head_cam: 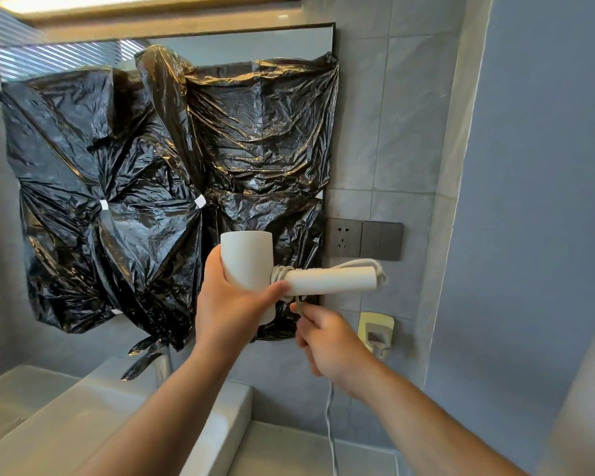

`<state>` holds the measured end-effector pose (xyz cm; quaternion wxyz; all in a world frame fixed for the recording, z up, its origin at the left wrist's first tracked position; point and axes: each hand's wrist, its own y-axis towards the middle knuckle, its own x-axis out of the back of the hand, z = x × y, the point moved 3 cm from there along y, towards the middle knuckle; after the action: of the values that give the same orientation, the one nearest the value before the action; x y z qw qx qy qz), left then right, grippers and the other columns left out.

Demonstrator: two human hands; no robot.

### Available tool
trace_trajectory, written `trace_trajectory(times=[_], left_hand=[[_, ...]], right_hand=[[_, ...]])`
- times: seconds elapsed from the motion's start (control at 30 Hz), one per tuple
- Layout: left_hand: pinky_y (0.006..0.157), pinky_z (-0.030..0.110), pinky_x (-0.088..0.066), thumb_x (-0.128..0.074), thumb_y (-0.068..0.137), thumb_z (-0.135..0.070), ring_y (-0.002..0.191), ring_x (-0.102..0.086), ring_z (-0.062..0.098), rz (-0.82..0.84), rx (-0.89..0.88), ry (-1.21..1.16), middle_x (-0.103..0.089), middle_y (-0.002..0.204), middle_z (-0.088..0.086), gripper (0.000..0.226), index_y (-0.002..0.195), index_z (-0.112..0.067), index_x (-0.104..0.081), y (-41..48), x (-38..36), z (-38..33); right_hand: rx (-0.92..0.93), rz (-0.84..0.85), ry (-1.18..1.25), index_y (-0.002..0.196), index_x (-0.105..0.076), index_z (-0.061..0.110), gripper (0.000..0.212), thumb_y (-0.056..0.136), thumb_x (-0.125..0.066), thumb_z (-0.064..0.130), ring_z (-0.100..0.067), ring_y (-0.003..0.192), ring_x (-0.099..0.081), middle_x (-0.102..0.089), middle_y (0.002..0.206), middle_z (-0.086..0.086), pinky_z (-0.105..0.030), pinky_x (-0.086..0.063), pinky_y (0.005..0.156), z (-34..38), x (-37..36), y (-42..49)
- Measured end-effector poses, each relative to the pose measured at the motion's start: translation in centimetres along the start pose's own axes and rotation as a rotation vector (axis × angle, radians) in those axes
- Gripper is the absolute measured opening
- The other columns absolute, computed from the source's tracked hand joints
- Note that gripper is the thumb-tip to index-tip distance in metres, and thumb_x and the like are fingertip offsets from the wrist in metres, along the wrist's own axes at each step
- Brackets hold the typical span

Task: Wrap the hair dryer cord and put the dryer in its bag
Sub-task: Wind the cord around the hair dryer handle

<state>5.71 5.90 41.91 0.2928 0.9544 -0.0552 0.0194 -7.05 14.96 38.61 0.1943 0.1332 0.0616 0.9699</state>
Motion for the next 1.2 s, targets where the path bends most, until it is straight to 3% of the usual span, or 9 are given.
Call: trace_trajectory(times=[0.13, 0.27, 0.37, 0.47, 0.6, 0.8, 0.9, 0.97, 1.2], left_hand=[[0.086, 0.047, -0.054, -0.087, 0.051, -0.056, 0.107, -0.059, 0.021, -0.043, -0.022, 0.284, -0.057, 0.118, -0.011, 0.103, 0.137, -0.043, -0.031, -0.9, -0.2, -0.4], [0.086, 0.042, -0.049, -0.086, 0.057, -0.057, 0.114, -0.057, 0.025, 0.042, -0.114, 0.471, -0.052, 0.130, -0.003, 0.116, 0.149, -0.040, -0.017, -1.1, -0.3, 0.1], [0.086, 0.040, -0.048, -0.087, 0.056, -0.057, 0.115, -0.057, 0.023, 0.121, -0.141, 0.537, -0.051, 0.132, -0.004, 0.122, 0.152, -0.039, -0.015, -0.9, 0.0, 0.6], [0.085, 0.039, -0.048, -0.087, 0.053, -0.059, 0.114, -0.057, 0.021, 0.179, -0.160, 0.564, -0.052, 0.132, -0.006, 0.123, 0.152, -0.041, -0.015, -0.6, 0.4, 0.6], [0.085, 0.040, -0.049, -0.087, 0.055, -0.058, 0.116, -0.056, 0.021, 0.256, -0.215, 0.646, -0.049, 0.137, -0.004, 0.124, 0.153, -0.037, -0.013, -0.5, 0.4, 0.2], [0.081, 0.040, -0.056, -0.086, 0.051, -0.055, 0.106, -0.060, 0.019, 0.366, -0.218, 0.589, -0.054, 0.128, -0.009, 0.117, 0.147, -0.047, -0.021, -0.2, 0.3, -0.6], [0.064, 0.038, -0.063, -0.090, 0.045, -0.049, 0.092, -0.065, 0.017, 0.468, -0.153, 0.444, -0.057, 0.112, -0.016, 0.114, 0.139, -0.054, -0.028, 0.1, 0.2, -0.7], [0.068, 0.041, -0.063, -0.092, 0.036, -0.052, 0.097, -0.062, 0.018, 0.506, -0.141, 0.404, -0.056, 0.111, -0.019, 0.122, 0.140, -0.055, -0.027, 0.0, 0.1, -0.8], [0.071, 0.042, -0.062, -0.094, 0.037, -0.049, 0.096, -0.061, 0.015, 0.486, -0.153, 0.377, -0.053, 0.106, -0.026, 0.124, 0.140, -0.051, -0.027, -0.1, -0.2, -1.1]], right_hand=[[-0.129, 0.085, -0.222, 0.107, -0.054, 0.014, 0.022, 0.096, -0.036, 0.009, -0.014, 0.053, -0.038, -0.053, 0.083, -0.004, -0.027, -0.035, 0.045, 0.0, -0.3, -0.4], [-0.219, 0.080, -0.379, 0.124, -0.052, 0.002, 0.038, 0.089, -0.039, 0.005, -0.012, 0.045, -0.048, -0.065, 0.079, -0.002, -0.022, -0.043, 0.048, 0.4, 0.6, -0.7], [-0.106, 0.105, -0.567, 0.125, -0.056, 0.016, 0.039, 0.090, -0.043, 0.007, -0.011, 0.050, -0.053, -0.070, 0.089, -0.002, -0.015, -0.041, 0.041, 2.5, 2.1, -1.1], [-0.011, 0.115, -0.558, 0.102, -0.055, 0.036, 0.029, 0.086, -0.053, 0.012, -0.012, 0.053, -0.055, -0.071, 0.090, -0.001, -0.021, -0.045, 0.046, 3.8, 3.4, -1.2], [0.132, 0.125, -0.632, 0.090, -0.057, 0.030, 0.021, 0.085, -0.055, 0.010, -0.006, 0.053, -0.054, -0.072, 0.082, 0.000, -0.026, -0.045, 0.053, 5.3, 4.3, -1.0], [0.471, 0.064, -1.083, 0.103, -0.065, 0.028, 0.015, 0.093, -0.055, 0.024, -0.022, 0.090, -0.062, -0.072, 0.099, 0.001, -0.038, -0.052, 0.076, 6.8, 5.3, -0.4], [0.690, -0.006, -1.043, 0.095, -0.068, 0.018, 0.012, 0.091, -0.057, 0.021, -0.026, 0.079, -0.063, -0.072, 0.086, -0.003, -0.040, -0.052, 0.067, 7.5, 5.1, -0.4], [0.748, -0.044, -0.957, 0.088, -0.067, 0.016, 0.010, 0.089, -0.058, 0.020, -0.024, 0.072, -0.061, -0.071, 0.079, -0.002, -0.041, -0.051, 0.063, 7.5, 5.0, -0.2], [0.568, -0.198, -0.741, 0.091, -0.053, 0.021, 0.013, 0.096, -0.049, 0.032, -0.028, 0.074, -0.060, -0.068, 0.079, -0.002, -0.045, -0.050, 0.065, 5.0, 5.0, 0.4]])
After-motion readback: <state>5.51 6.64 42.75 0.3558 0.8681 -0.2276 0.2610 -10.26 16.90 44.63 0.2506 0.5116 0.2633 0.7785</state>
